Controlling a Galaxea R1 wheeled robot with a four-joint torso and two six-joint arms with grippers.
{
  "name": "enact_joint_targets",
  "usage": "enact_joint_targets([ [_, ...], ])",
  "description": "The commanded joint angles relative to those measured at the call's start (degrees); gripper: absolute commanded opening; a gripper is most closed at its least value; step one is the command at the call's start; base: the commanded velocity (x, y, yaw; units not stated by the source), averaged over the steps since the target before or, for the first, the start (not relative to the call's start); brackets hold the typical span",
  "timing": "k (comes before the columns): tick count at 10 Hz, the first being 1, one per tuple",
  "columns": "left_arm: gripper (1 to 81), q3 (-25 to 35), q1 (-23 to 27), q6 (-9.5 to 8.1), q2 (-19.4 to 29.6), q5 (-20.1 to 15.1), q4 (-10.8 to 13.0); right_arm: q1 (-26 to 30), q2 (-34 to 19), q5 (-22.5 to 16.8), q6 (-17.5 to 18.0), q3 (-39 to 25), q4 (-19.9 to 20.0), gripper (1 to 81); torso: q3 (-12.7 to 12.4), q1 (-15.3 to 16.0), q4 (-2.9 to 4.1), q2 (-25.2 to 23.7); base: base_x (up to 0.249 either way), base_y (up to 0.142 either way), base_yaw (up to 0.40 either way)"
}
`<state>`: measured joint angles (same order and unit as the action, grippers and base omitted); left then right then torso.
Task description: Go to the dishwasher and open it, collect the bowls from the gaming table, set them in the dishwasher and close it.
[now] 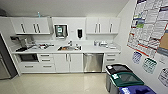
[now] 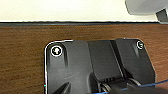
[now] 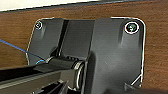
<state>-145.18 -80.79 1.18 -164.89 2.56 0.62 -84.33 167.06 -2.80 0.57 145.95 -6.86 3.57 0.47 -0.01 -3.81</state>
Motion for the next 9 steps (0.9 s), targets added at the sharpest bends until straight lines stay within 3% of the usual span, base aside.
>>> enact_joint_targets([
  [1,81.1,0.24,3.66,-0.39,0.79,-2.65,-0.45,3.25,-0.39,-2.91,-0.22,-0.15,-0.08,81.1,0.00,-0.02,0.00,0.00,0.093,0.000,0.000],
  [9,81.1,0.33,3.66,-0.39,0.79,-2.47,-0.53,3.25,-0.30,-2.91,-0.22,0.12,-0.08,81.1,0.00,0.00,0.00,0.00,0.095,0.000,0.000],
])
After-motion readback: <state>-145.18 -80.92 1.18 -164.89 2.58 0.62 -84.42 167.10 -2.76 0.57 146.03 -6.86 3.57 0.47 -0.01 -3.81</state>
